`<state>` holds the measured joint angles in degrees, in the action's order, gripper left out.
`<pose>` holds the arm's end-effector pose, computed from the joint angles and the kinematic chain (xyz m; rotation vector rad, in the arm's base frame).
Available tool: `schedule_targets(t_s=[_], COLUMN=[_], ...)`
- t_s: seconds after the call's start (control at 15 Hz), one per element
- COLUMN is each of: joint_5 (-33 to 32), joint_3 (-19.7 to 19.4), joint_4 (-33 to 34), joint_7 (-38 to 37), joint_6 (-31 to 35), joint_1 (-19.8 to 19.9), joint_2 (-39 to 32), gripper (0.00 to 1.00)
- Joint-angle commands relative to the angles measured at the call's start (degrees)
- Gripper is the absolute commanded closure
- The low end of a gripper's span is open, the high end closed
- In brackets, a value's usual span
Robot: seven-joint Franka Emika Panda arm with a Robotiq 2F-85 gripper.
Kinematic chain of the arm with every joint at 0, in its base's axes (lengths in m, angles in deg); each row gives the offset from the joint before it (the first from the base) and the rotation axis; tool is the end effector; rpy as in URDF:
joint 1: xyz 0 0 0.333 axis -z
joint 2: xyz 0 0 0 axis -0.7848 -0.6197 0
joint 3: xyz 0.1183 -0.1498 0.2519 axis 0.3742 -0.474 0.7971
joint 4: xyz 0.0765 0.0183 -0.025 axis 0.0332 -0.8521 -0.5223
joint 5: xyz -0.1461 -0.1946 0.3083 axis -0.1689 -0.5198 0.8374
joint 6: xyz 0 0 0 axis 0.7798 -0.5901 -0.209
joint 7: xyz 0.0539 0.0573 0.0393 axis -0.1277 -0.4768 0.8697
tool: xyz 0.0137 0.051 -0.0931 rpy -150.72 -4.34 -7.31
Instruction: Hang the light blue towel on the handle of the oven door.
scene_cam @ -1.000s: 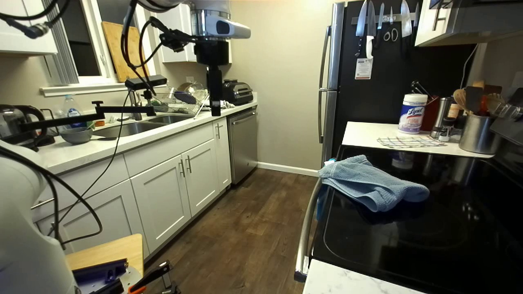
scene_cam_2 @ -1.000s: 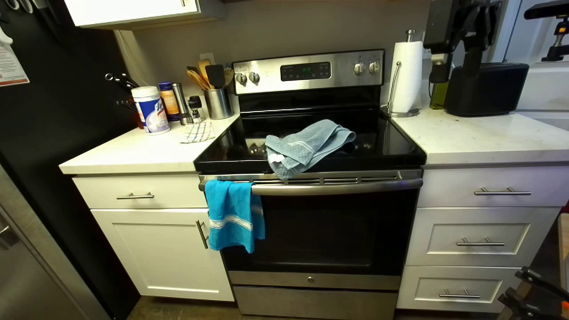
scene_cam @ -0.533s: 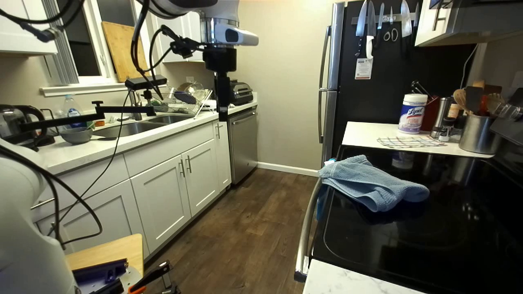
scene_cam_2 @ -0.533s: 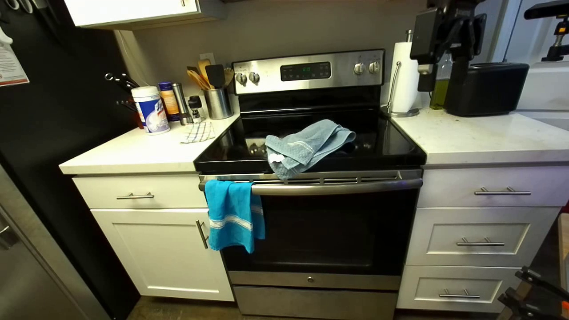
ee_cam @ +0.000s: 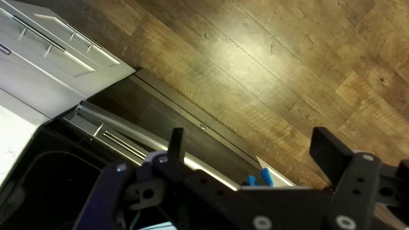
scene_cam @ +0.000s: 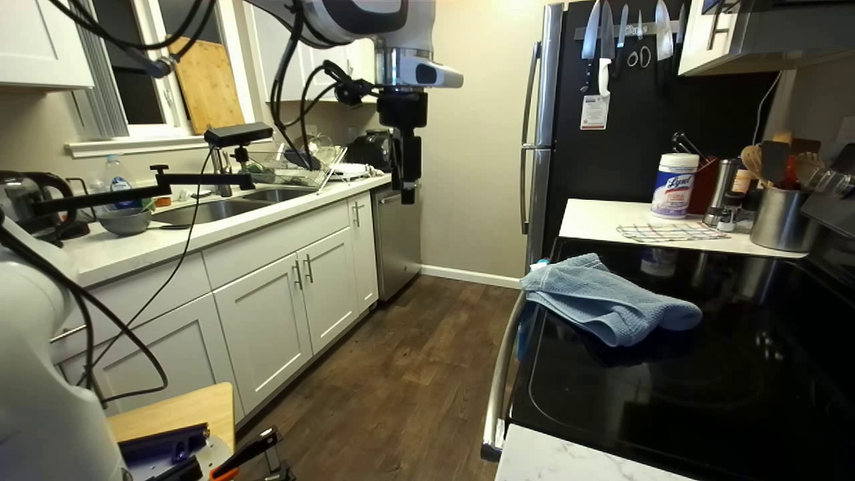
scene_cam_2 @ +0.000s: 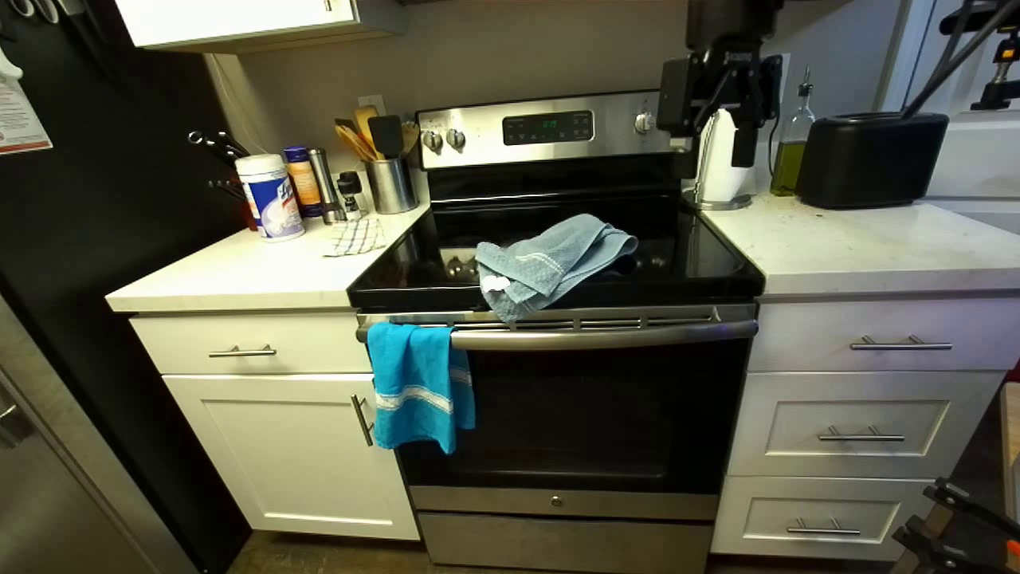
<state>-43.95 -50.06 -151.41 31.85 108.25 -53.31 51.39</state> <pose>0.4687 0.1097 0.5264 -3.0586 0.3985 0.0631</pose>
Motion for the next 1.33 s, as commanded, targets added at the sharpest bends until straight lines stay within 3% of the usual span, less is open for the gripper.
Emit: schedule_targets(t_s=[0.0, 0.67, 1.27], joint_5=[-2.33, -8.28, -14.77], joint_3=[-0.44, -3.60, -7.74], joint_4=[6.00, 19.20, 23.06], joint_7=[-0.74, -3.97, -8.80], joint_6=[0.60, 1.85, 7.31], joint_1=[-0.46, -2.90, -7.28], joint_2=[-6.93, -25.01, -33.34], gripper=[0.00, 0.00, 0.00])
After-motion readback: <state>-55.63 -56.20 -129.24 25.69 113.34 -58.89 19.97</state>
